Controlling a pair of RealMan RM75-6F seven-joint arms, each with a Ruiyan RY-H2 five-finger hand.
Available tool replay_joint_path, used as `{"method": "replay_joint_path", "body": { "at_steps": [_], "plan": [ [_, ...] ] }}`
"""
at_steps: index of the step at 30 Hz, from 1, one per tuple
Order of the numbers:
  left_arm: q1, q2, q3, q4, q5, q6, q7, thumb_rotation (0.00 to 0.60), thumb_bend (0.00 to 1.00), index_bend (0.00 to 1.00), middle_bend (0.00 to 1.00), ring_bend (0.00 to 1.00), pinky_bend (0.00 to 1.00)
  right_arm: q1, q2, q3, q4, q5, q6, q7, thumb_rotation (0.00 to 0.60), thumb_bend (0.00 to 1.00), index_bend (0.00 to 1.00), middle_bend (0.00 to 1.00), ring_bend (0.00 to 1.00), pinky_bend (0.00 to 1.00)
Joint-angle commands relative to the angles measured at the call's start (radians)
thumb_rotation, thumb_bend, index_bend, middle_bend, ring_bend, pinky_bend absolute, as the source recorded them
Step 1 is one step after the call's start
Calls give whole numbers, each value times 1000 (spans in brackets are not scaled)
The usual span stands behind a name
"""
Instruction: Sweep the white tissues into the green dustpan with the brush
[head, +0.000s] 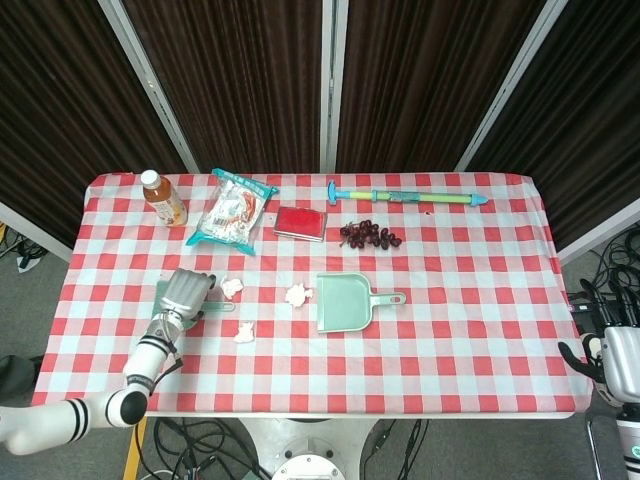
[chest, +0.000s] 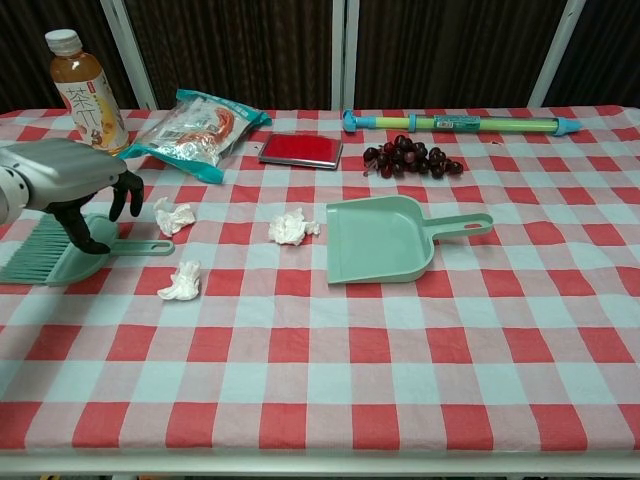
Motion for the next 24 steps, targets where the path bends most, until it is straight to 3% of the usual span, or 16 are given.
{"method": "replay_joint_path", "body": {
  "at_steps": [1,9,24],
  "plan": [
    [-26,-8,11,2,-53,-1,42,600,206,380,450,804,893,-1,0,0,1,0,1,2,600,134,80,233,0,43],
    [-47,-22,39,4,-103,13,56,600,207,384,451,803,893,-2,-2,1,5,1,-1,5,600,133,81,233,0,43],
    [-75,-44,59,28,-78,17,6,600,220,393,451,801,893,-7,-2,1,7,8,-3,6,600,133,81,233,0,44]
  ]
}}
